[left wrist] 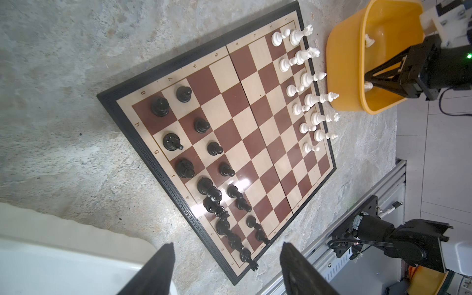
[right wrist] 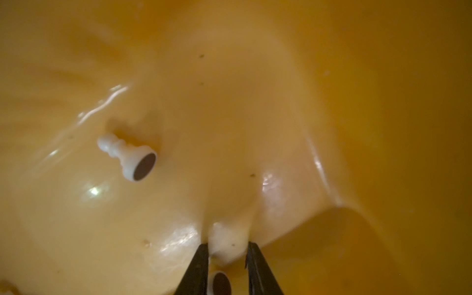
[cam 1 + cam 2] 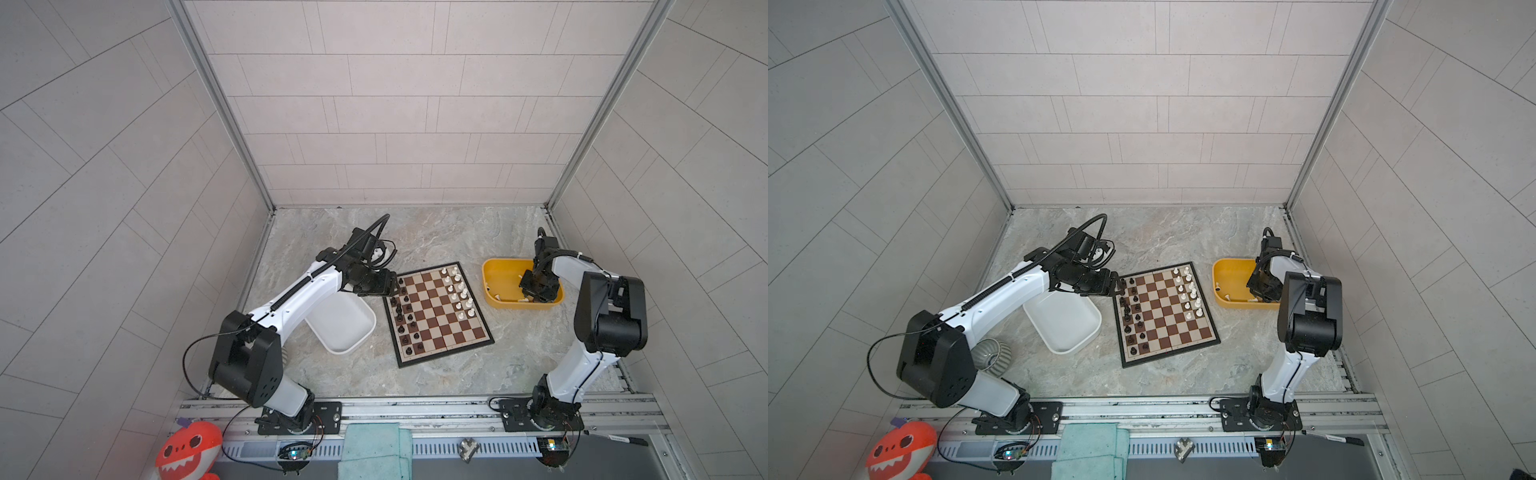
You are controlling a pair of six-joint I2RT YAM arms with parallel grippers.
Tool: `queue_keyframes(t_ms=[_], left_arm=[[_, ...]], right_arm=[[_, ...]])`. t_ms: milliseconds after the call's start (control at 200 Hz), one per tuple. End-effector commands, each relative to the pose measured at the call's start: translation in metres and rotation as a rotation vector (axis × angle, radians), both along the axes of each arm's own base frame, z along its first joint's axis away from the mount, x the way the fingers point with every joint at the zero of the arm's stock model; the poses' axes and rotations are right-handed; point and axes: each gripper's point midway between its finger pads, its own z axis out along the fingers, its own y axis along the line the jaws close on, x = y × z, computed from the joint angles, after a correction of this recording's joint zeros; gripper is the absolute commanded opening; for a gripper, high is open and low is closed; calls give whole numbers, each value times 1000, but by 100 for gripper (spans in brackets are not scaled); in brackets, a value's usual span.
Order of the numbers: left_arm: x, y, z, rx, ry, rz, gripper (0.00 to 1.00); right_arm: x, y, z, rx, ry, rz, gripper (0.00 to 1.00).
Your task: Set up the chess pieces on the board
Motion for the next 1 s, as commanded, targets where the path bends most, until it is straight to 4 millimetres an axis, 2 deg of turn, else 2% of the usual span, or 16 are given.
queue_keyframes(t_ms=[0,65,160,280,340,410,530,570,676,826,991], left_arm=[[-1,-2,-4,1,4,-19,72],[-1,-3,-3,-4,1,-19,72],[-1,-4,-3,-8,2,-19,72],[-1,-3,-1,-6,1,-19,72],[-1,-3,-1,-2,-1,-20,72],[1,-3,0,-5,-2,-18,72],[0,-4,1,-7,-3,-19,72],[1,-3,-1,-5,-2,-18,72],[0,-6,-4,-13,11,-19,72],[-1,-8,-1,-28,19,-22,72],[-2,-9,1,-35,23,-25,72]], right_arm=[[-31,30,-7,109,52,-25,25],[-36,47,-10,140,59,-11,25],[-30,75,-14,206,37,-18,25],[-10,102,-10,237,-28,-24,26],[3,108,-6,242,-58,-5,27],[13,103,2,197,-53,42,28],[25,77,30,31,-77,157,33],[32,73,41,-4,-93,207,37],[55,69,58,-51,-127,323,57],[76,66,62,-88,-114,397,57],[85,67,45,-86,-50,484,56]])
